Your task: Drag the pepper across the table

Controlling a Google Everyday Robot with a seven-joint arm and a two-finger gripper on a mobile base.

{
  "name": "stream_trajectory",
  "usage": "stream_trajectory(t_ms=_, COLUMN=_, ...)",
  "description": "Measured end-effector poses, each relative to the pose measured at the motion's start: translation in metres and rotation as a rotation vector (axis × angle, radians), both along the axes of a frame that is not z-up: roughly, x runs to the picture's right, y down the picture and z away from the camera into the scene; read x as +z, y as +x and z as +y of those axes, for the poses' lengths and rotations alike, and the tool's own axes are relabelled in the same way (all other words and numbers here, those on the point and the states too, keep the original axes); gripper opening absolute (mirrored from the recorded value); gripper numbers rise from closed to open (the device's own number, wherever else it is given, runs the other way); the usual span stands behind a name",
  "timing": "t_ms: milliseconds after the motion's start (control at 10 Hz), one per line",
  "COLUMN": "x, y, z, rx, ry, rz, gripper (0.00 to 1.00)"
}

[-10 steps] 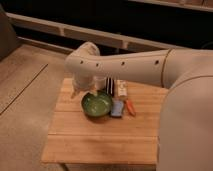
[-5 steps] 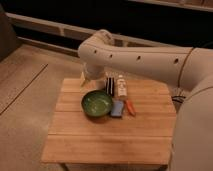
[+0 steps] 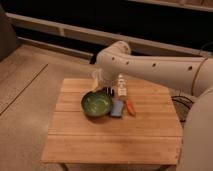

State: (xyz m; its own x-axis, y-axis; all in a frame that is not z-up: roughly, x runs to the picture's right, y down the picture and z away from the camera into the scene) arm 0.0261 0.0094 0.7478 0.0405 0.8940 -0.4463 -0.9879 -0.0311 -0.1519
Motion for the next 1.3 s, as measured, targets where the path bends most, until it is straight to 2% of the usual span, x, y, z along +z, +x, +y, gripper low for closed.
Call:
stream_trajectory(t_ms=200, x=0.021, y=0.035, z=-0.002, rx=0.021, ry=0.019, rz=0.010, gripper=0.65)
stream_trajectory(t_ms=300, x=0.030, y=0.063, z=-0.002, rx=0.013, ry=0.029, rz=0.032, gripper=0.65)
stream_trajectory(t_ms=500, x=0.035, y=0.108, z=0.003, rx=-0.002, ry=0.021, rz=0.082, gripper=0.65)
stream_trajectory(t_ms=1000, x=0.034, y=0.093, z=0.004, rx=-0.008, ry=0.022, rz=0.076, gripper=0.65)
stream_trajectory(t_ms=1100, x=0.041, y=0.088, z=0.012, rx=-0.010, ry=0.007, rz=0.090, gripper=0.65)
stream_trajectory(t_ms=1300, x=0.060, y=0.109, z=0.034, rx=-0.013, ry=-0.046, rz=0.167, gripper=0.65)
